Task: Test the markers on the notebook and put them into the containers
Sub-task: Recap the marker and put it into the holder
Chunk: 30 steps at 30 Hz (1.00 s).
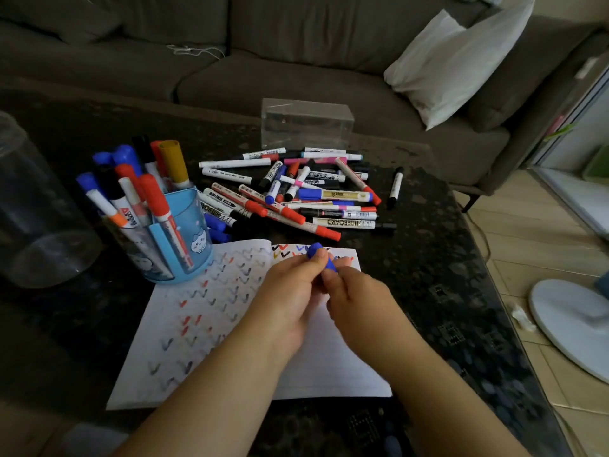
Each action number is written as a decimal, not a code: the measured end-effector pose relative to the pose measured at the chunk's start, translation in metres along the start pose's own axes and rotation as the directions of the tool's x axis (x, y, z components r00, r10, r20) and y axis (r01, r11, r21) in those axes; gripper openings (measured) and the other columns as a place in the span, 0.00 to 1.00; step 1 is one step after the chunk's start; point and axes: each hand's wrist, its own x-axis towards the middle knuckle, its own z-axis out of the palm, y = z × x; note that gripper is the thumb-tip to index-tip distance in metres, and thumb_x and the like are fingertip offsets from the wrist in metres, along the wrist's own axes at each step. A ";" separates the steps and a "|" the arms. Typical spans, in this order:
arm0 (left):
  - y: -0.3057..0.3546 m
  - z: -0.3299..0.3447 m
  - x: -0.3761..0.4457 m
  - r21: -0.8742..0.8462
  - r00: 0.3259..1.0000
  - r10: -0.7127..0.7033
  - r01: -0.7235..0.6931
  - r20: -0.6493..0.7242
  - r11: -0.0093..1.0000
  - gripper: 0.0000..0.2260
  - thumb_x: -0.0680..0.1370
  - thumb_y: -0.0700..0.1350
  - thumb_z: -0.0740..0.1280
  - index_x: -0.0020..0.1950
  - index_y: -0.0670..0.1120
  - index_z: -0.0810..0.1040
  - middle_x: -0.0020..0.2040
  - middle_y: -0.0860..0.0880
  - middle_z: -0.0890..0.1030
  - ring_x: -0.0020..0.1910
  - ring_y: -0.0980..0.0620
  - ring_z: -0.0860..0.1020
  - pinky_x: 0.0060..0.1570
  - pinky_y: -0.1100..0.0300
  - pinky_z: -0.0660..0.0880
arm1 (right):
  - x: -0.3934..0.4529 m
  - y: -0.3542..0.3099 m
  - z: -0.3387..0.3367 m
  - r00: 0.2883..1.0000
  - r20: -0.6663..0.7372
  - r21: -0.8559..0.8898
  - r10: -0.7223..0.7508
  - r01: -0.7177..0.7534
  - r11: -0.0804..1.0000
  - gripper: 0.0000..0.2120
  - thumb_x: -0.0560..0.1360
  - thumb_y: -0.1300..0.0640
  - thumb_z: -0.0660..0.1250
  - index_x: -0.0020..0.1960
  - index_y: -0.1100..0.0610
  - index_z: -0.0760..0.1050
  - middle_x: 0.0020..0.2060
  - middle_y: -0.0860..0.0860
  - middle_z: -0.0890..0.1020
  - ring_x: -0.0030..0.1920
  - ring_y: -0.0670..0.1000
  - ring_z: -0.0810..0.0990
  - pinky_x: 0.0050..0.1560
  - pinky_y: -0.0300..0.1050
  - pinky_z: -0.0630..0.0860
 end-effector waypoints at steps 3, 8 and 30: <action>0.008 -0.003 -0.012 -0.105 0.977 -0.059 0.081 0.203 0.991 0.15 0.81 0.48 0.56 0.56 0.41 0.76 0.50 0.45 0.84 0.51 0.51 0.82 0.52 0.56 0.74 | -0.007 -0.007 -0.010 0.936 0.330 0.647 0.124 -0.320 0.692 0.17 0.82 0.49 0.53 0.45 0.59 0.74 0.27 0.50 0.70 0.23 0.44 0.64 0.21 0.37 0.63; 0.014 -0.011 -0.042 -0.246 0.921 -0.005 0.109 0.390 0.963 0.17 0.74 0.50 0.58 0.56 0.42 0.75 0.52 0.45 0.83 0.51 0.49 0.82 0.49 0.55 0.79 | -0.024 -0.010 -0.015 0.649 0.709 0.639 -0.276 -0.757 -0.137 0.17 0.76 0.51 0.63 0.45 0.67 0.76 0.25 0.52 0.68 0.20 0.44 0.62 0.15 0.33 0.61; -0.007 0.009 -0.048 0.163 0.904 -0.086 0.168 -0.419 0.972 0.16 0.75 0.50 0.69 0.51 0.37 0.78 0.50 0.38 0.82 0.46 0.44 0.80 0.56 0.50 0.74 | -0.070 -0.027 0.001 0.977 0.059 -0.747 -0.206 0.180 0.640 0.19 0.78 0.65 0.55 0.68 0.56 0.63 0.56 0.53 0.74 0.51 0.52 0.79 0.38 0.41 0.66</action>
